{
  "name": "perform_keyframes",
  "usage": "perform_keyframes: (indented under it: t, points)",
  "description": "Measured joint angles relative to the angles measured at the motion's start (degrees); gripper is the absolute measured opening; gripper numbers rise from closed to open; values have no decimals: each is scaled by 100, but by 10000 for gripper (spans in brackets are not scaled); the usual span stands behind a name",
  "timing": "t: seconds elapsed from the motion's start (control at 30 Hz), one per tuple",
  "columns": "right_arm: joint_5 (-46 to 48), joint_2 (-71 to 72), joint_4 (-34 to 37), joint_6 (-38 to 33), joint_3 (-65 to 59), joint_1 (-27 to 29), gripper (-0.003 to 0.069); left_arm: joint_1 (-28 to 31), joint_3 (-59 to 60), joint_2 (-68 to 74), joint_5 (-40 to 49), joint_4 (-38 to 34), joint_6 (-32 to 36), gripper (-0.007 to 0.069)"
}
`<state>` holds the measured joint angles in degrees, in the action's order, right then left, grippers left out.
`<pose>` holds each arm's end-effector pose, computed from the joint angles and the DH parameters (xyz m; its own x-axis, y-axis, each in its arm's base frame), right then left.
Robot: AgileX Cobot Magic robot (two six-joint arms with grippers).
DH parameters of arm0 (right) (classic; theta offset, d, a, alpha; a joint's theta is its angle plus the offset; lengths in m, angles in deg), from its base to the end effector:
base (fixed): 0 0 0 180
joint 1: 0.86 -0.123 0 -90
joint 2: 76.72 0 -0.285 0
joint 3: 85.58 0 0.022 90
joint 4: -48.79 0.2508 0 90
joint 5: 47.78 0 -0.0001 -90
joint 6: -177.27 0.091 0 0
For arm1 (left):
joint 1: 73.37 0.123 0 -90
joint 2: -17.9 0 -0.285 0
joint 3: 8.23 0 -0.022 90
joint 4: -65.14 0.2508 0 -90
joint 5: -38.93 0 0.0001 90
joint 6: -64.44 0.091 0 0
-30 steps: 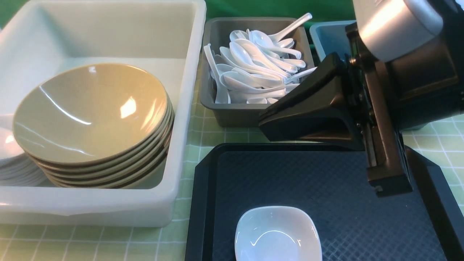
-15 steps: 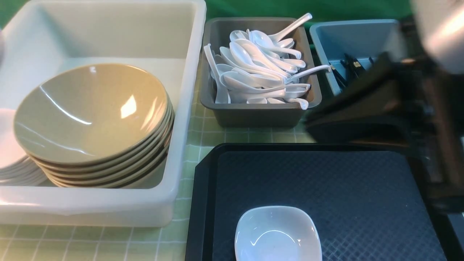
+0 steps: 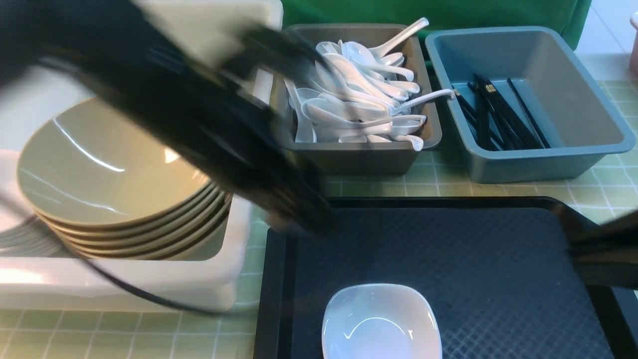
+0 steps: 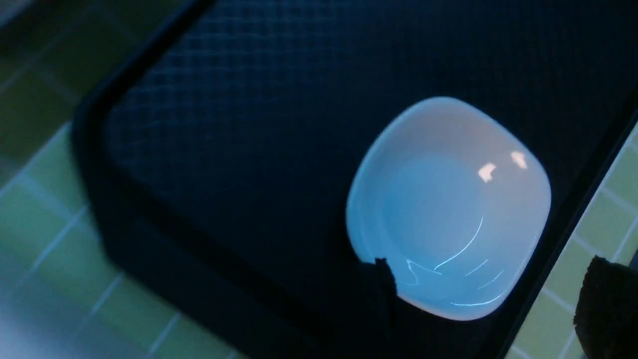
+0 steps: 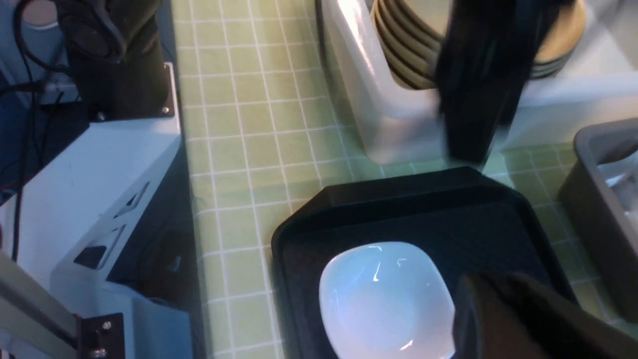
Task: On green table put chopsticks spoon bowls plates into blue grey white boxes.
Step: 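Grasp the small white bowl on the black tray by its rim with the left gripper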
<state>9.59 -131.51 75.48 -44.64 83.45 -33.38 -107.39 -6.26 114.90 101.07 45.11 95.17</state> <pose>0.0895 0.0979 0.4365 -0.0300 -0.5131 -0.8578 -0.8812 0.4186 -0.2196 0.2465 -0.1997 0.3072 -0.5019 0.7520 -0.4272 0.8584 0.4936 -0.1396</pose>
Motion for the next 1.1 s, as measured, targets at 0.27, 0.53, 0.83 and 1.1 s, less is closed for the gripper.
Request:
perform_keyframes:
  t: [0.27, 0.53, 0.83, 1.1]
  points:
    - [29, 209, 0, 0, 0, 0, 61, -899, -578, 1598, -164, 1196, 813, 409]
    - [146, 214, -51, 0, 0, 0, 68, -938, -781, 2644, -451, 1369, 903, 393]
    - [89, 221, -194, 0, -5, -5, 71, -675, -892, 2860, 608, 486, 1201, 62]
    - [-537, 221, -188, 0, -235, -5, 76, 319, -1028, 2208, 698, -545, 1202, 15]
